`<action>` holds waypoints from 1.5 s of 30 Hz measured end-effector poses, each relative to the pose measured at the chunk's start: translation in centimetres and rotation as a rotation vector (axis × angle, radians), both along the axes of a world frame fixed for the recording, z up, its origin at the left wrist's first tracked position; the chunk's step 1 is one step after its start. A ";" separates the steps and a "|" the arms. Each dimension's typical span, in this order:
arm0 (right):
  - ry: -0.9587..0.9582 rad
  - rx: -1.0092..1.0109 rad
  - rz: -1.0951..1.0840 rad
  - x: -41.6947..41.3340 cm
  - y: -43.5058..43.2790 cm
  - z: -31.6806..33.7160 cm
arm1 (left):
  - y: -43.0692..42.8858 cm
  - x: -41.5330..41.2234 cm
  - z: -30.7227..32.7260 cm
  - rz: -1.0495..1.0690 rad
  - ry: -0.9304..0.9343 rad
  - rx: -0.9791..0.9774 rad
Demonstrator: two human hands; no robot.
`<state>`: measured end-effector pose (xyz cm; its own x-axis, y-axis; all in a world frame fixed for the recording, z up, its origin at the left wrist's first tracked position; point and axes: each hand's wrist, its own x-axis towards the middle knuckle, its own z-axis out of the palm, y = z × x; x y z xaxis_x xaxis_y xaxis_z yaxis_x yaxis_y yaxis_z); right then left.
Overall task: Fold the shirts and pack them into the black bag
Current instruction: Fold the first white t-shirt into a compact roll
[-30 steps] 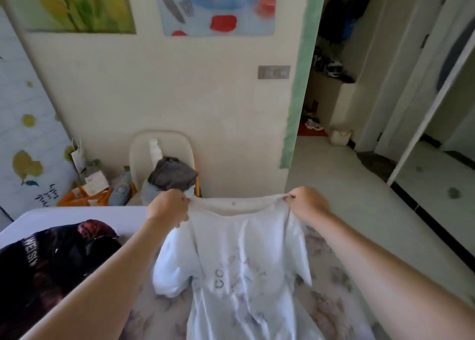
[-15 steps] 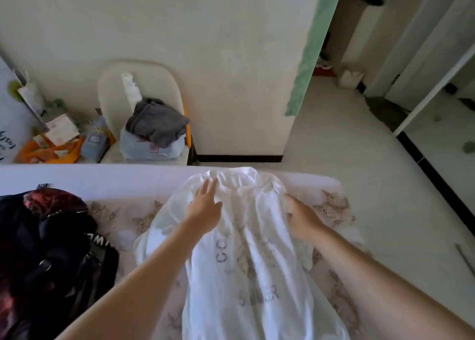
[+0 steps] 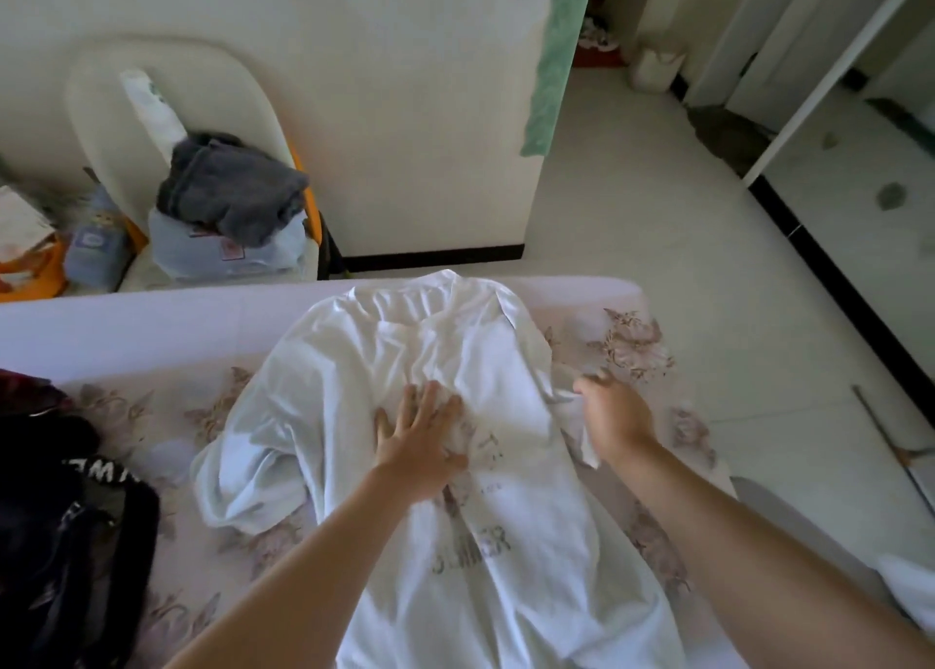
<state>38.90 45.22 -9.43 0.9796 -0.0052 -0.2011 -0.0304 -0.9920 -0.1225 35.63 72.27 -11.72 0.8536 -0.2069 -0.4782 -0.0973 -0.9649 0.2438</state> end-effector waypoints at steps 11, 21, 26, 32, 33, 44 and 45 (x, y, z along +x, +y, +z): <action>-0.023 0.096 0.226 -7.7 1.9 1.7 | -0.9 -5.1 3.4 0.086 -0.180 -0.206; 0.183 0.053 0.784 -18.9 6.5 0.6 | 4.1 -19.0 4.1 -0.043 -0.268 -0.195; 0.166 0.261 0.535 -19.7 6.2 1.1 | 6.5 -23.0 2.3 0.121 -0.190 -0.182; -0.083 0.271 0.334 -16.6 6.5 5.1 | 5.7 -18.5 7.7 0.552 -0.101 -0.441; -0.177 0.233 0.307 -15.9 6.6 5.3 | 5.8 -17.4 8.2 0.576 -0.169 -0.410; 0.092 0.053 0.500 -18.0 5.4 -0.2 | 5.1 -17.1 1.4 -0.058 -0.220 -0.133; 0.057 0.041 0.492 -18.2 5.2 -0.5 | 5.1 -17.1 0.7 -0.098 -0.211 -0.069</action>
